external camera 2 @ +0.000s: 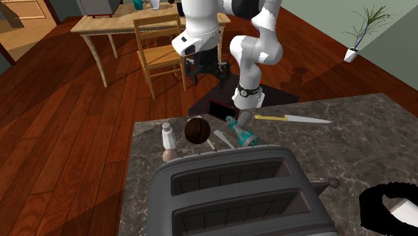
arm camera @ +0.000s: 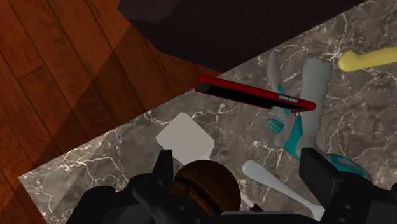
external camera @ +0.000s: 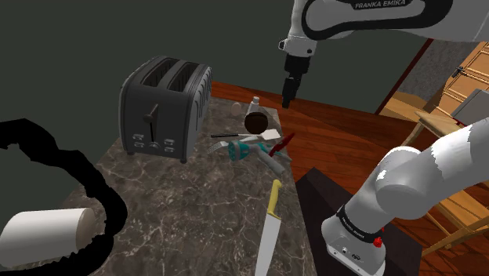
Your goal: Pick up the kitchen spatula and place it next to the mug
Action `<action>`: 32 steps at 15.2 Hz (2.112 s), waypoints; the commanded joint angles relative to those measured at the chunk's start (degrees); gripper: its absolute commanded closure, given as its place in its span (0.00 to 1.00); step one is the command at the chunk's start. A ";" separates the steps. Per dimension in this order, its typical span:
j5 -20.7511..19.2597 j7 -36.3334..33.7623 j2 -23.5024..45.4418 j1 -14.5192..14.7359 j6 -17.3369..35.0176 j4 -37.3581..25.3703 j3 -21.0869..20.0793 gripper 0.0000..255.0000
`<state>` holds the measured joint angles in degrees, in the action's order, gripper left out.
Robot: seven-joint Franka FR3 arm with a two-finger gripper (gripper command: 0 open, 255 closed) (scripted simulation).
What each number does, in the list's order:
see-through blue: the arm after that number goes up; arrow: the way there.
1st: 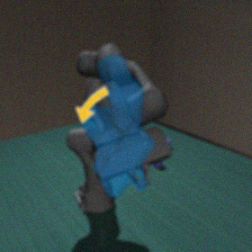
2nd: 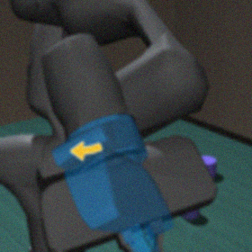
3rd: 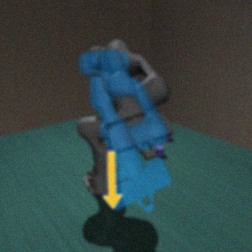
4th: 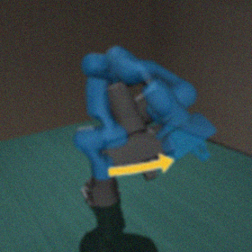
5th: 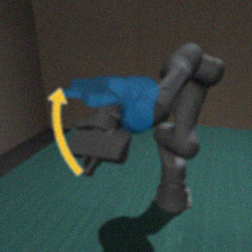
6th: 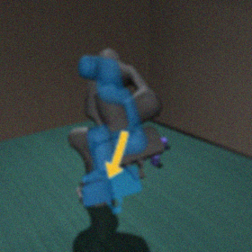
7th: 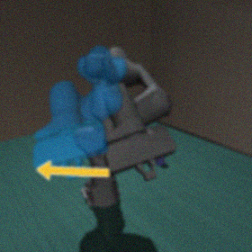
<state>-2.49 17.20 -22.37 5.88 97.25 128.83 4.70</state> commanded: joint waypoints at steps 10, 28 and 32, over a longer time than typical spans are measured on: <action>4.73 23.34 22.40 5.36 8.55 -11.25 0.05 0.00; 7.31 35.78 35.79 7.71 16.21 -15.26 -3.23 0.00; 7.31 35.78 35.79 7.72 16.21 -15.26 -3.22 0.00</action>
<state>4.79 52.99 13.26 13.54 113.51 113.42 1.54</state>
